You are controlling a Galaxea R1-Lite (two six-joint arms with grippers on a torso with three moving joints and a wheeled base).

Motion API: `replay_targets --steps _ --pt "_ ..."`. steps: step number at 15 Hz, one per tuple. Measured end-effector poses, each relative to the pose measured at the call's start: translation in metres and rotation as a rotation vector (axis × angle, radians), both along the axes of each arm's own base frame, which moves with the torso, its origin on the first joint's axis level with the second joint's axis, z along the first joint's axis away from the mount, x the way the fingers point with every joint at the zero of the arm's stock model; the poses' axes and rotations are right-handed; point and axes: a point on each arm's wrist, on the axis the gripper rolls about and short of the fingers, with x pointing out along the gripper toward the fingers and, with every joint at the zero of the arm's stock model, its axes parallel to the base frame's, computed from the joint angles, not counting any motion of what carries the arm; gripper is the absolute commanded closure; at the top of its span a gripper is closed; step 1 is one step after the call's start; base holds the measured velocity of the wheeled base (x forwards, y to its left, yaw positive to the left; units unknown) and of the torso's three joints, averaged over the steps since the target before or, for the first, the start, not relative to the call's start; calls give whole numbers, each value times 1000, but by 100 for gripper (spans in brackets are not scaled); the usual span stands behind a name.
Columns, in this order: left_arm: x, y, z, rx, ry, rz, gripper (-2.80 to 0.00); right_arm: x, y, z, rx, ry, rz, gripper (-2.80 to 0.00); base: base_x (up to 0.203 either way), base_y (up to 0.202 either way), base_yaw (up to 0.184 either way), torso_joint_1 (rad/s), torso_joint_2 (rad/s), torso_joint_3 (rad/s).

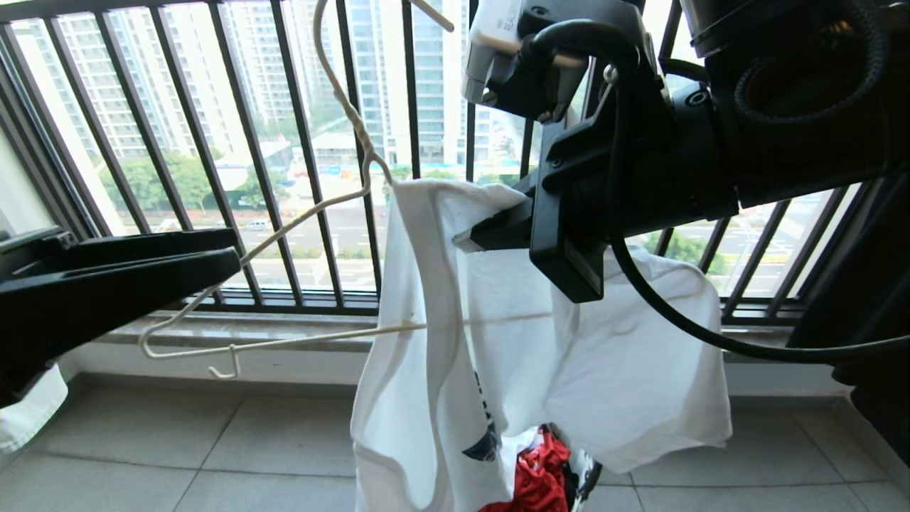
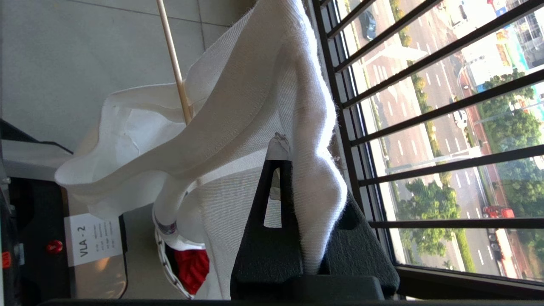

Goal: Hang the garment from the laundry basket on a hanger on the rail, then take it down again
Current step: Hang the clothes on the clothes rack

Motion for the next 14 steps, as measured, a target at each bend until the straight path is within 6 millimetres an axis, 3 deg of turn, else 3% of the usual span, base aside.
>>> replay_targets --steps 5,8,11,14 --pt "-22 11 25 -68 -66 53 -280 13 -10 -1 -12 -9 -79 0 0 0 0 0 0 0" --pt "-30 13 30 -81 -62 53 -280 30 -20 0 11 -33 -142 0 0 0 0 0 0 0" --pt "-30 13 41 -65 24 52 -280 42 -27 1 45 -32 -197 0 0 0 0 0 0 0" --pt "-23 10 61 -26 217 35 -280 46 -28 3 95 -21 -228 0 0 0 0 0 0 0"
